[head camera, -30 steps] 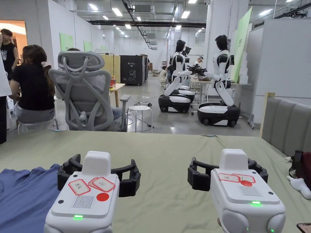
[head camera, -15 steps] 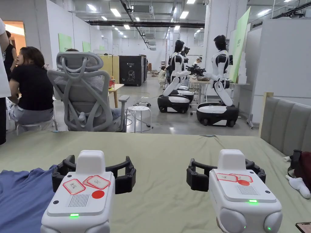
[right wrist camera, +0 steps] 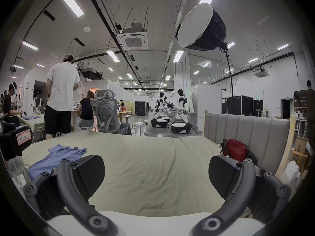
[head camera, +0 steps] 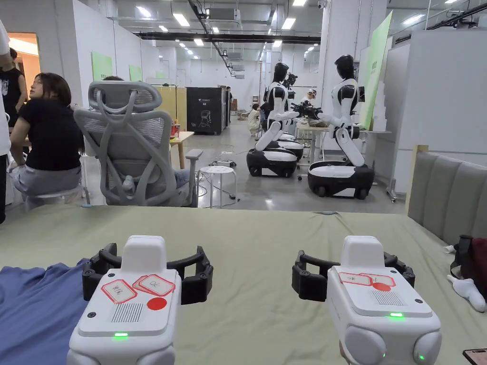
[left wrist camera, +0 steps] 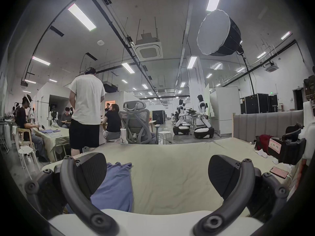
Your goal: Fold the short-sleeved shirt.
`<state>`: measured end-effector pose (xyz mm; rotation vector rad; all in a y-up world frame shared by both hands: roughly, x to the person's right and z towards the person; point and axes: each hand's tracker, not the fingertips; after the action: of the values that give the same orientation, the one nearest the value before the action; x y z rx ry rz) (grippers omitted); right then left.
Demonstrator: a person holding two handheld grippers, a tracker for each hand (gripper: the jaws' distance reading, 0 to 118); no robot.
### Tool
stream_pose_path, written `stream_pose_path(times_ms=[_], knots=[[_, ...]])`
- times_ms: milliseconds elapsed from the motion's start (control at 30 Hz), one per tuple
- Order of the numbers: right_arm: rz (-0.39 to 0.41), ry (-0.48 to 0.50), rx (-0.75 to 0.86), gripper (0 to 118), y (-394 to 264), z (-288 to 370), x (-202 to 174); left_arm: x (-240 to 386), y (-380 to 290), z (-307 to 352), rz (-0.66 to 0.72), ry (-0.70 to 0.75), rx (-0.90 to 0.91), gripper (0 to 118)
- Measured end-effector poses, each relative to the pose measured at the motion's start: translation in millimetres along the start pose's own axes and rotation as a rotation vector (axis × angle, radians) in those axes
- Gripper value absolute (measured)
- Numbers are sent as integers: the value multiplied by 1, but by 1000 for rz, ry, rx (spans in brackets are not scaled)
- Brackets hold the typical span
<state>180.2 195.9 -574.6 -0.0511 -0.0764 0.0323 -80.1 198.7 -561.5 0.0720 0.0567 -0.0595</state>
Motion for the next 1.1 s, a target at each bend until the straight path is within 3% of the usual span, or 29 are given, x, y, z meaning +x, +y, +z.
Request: stream_pose_path(times_ms=[100, 133, 167, 200, 300, 333, 433, 533, 633, 1000, 1100], knots=[[3, -3, 8, 118, 0, 2, 0, 0, -1, 0, 5, -9, -5, 118], [3, -2, 5, 112, 1, 2, 0, 0, -1, 1, 7, -17, -7, 116], [1, 8, -3, 94, 1, 1, 1, 0, -2, 1, 3, -21, -9, 108], [-7, 13, -6, 50, 1, 2, 2, 0, -2, 2, -6, -34, -11, 77], [21, -57, -23, 11, 2, 2, 2, 1, -3, 4, -18, -25, 9, 36], [34, -79, -13, 1, 1, 3, 3, 1, -3, 2, -26, -9, 8, 0], [3, -41, -18, 1, 1, 6, 10, -1, -2, -1, -14, -37, -4, 0], [22, -47, -20, 1, 2, 3, 6, -4, -1, -2, -40, -5, -7, 0], [19, -5, -25, 1, 6, -5, -17, -25, 2, -2, -44, 34, -16, 0], [68, 402, -32, 1, 15, -37, -220, -197, 3, 16, -39, 418, -99, 0], [82, 467, -46, 1, 7, -41, -259, -226, -6, 17, -31, 477, -150, 0]])
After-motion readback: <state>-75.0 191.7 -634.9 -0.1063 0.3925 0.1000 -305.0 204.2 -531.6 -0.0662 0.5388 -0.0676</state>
